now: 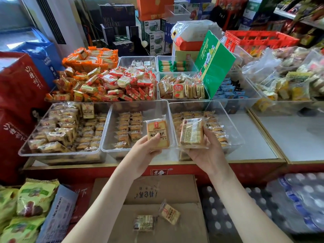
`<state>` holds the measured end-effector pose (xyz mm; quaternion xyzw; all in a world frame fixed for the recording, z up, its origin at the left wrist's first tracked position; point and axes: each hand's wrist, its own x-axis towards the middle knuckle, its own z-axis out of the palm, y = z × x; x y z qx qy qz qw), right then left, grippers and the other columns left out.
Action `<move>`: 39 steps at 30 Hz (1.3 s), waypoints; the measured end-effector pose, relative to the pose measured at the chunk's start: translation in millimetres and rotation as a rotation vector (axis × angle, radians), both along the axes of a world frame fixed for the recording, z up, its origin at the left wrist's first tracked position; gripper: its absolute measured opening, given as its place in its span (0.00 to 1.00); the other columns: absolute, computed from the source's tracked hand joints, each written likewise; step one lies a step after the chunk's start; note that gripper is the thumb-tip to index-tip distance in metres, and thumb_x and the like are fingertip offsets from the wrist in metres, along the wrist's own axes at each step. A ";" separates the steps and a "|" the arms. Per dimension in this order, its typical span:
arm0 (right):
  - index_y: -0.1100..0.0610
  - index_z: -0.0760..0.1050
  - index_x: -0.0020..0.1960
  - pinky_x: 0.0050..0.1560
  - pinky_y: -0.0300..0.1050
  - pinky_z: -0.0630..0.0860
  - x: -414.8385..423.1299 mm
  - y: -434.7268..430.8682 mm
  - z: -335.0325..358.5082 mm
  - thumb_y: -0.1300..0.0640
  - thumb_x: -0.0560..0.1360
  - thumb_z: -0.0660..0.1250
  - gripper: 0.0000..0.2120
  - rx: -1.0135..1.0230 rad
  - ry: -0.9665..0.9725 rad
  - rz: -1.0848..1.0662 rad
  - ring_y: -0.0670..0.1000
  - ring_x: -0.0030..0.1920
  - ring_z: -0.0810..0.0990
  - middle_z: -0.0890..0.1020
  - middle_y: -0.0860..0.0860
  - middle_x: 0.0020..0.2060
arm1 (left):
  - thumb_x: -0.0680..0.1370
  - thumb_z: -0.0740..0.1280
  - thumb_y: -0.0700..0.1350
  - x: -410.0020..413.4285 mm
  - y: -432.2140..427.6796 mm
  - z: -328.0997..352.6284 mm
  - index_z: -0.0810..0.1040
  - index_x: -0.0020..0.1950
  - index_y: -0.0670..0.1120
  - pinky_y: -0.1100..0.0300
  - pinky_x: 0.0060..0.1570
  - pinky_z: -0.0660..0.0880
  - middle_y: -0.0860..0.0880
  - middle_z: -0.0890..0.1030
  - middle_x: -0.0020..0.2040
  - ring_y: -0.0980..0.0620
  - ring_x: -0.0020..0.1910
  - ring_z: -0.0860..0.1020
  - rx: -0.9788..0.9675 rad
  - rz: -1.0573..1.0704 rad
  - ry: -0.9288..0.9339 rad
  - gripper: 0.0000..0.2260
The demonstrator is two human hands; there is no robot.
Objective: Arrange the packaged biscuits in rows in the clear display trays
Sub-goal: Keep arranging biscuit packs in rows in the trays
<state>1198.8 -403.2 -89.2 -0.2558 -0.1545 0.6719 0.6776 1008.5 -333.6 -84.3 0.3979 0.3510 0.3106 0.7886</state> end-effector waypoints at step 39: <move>0.57 0.61 0.68 0.64 0.47 0.69 97.2 242.0 -90.4 0.56 0.76 0.69 0.26 -0.258 -1.603 -0.131 0.52 0.64 0.67 0.68 0.55 0.65 | 0.75 0.72 0.43 68.0 64.0 -83.7 0.77 0.57 0.53 0.64 0.41 0.78 0.52 0.85 0.48 0.54 0.48 0.83 0.056 0.377 0.379 0.13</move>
